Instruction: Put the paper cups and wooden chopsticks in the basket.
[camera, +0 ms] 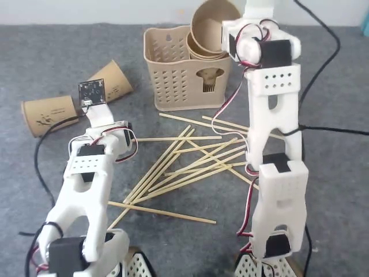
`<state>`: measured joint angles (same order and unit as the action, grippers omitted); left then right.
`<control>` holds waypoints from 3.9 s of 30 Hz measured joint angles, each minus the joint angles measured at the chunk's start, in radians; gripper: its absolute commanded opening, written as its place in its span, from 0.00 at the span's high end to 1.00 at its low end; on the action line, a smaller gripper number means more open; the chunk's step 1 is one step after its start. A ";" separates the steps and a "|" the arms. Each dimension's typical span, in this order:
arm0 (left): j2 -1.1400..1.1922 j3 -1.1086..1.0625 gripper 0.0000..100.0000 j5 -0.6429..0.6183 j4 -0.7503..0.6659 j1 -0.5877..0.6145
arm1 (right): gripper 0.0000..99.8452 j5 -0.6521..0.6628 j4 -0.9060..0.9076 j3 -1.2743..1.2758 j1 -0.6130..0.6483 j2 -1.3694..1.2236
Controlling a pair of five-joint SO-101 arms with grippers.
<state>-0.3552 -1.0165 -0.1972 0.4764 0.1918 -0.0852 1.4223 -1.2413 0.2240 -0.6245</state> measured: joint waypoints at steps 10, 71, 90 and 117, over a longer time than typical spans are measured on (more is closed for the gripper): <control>0.000 0.000 0.86 0.000 0.000 0.000 | 0.75 -0.002 0.018 0.000 -0.002 0.028; 0.120 0.462 0.86 0.003 0.037 0.046 | 0.99 0.307 -0.540 2.225 -0.379 0.953; 1.336 2.105 0.86 0.005 0.687 0.002 | 0.99 0.308 -0.557 2.229 -0.379 0.953; 1.653 2.653 0.87 0.298 1.109 -0.009 | 0.99 0.308 -0.557 2.229 -0.379 0.953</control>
<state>1.2973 1.6364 0.1005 1.5858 0.1826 0.2232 0.8654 0.9881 -0.1550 0.3284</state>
